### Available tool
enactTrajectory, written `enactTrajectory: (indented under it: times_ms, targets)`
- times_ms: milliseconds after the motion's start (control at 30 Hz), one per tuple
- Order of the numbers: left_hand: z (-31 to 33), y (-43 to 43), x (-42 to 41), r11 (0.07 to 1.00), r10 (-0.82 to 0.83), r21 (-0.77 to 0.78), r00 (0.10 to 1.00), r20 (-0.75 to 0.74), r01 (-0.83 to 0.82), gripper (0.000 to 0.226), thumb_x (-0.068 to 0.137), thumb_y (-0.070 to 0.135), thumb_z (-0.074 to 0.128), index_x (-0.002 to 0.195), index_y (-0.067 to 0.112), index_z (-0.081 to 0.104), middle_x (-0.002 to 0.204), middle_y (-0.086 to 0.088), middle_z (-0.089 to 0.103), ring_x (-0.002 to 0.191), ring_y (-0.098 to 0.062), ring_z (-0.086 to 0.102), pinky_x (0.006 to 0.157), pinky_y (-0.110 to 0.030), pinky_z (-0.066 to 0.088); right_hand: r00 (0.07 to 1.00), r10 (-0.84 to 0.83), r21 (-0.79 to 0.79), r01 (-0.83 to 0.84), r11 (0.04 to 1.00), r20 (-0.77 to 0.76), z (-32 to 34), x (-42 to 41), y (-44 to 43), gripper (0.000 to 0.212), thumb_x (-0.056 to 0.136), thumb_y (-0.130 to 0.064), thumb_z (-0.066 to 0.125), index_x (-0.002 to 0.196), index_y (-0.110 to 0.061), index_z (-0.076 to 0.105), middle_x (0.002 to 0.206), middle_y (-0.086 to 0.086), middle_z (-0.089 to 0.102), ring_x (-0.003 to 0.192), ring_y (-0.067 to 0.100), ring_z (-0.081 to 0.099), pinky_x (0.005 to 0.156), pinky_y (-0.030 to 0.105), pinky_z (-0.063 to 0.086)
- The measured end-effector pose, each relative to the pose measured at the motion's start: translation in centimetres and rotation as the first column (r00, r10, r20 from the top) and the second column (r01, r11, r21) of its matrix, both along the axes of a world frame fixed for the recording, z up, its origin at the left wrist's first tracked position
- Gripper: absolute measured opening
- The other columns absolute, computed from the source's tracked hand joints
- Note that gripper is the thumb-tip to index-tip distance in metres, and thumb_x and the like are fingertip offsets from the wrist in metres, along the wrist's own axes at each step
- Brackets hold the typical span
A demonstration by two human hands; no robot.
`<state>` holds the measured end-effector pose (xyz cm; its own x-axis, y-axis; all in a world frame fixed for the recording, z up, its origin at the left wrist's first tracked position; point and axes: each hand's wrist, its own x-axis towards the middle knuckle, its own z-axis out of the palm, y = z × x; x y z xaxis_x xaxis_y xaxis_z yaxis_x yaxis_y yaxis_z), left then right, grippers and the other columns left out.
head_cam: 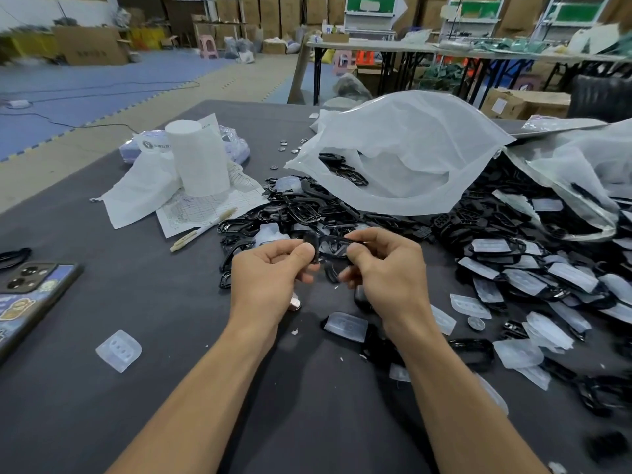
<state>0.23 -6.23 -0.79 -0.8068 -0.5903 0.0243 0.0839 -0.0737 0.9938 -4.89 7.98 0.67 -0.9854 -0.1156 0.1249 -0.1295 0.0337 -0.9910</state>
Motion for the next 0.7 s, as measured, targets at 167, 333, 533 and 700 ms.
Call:
enactTrajectory:
  times_ms: [167,333,533,700]
  targets:
    - [-0.1,0.1,0.0,0.991,0.019,-0.134,0.999,0.028,-0.015,0.022,0.091,0.018,0.077,0.111,0.025,0.072,0.067,-0.007,0.076,0.057,-0.012,0.069,0.06,-0.024,0.054,0.977,0.117,-0.219,-0.077,0.973,0.179,-0.1,0.6,-1.3,0.018,0.098,0.006,0.058,0.091,-0.011,0.06,0.062,-0.001,0.069,0.058,0.025,0.074,0.053,0.028,0.057]
    - [0.1,0.3,0.2,0.936,0.015,-0.351,0.997,0.075,0.012,0.034,0.089,0.029,0.074,0.122,0.038,0.069,0.066,0.006,0.076,0.065,-0.007,0.071,0.072,-0.028,0.054,0.949,0.162,-0.267,-0.088,0.96,0.27,-0.3,0.8,-1.7,0.024,0.094,0.007,0.065,0.084,-0.015,0.061,0.074,0.003,0.073,0.059,0.016,0.066,0.055,0.022,0.05]
    - [0.5,-0.1,0.6,0.921,0.038,-0.39,0.997,0.072,-0.007,0.028,0.083,0.02,0.082,0.103,0.037,0.073,0.064,0.015,0.074,0.062,0.002,0.067,0.065,-0.007,0.044,0.976,0.105,-0.14,-0.079,0.987,0.189,-0.6,0.5,-1.3,0.025,0.085,0.002,0.074,0.074,-0.02,0.065,0.068,-0.004,0.067,0.057,0.008,0.055,0.054,0.019,0.045]
    - [0.6,-1.1,0.9,0.852,-0.05,-0.507,0.984,0.169,0.13,0.057,0.076,0.014,0.082,0.125,0.04,0.069,0.064,0.018,0.074,0.052,0.002,0.064,0.062,-0.003,0.044,0.996,0.085,0.16,-0.09,0.983,0.033,-0.5,0.0,-0.3,0.021,0.082,-0.007,0.073,0.076,-0.028,0.074,0.07,-0.004,0.076,0.058,0.006,0.061,0.062,0.025,0.048]
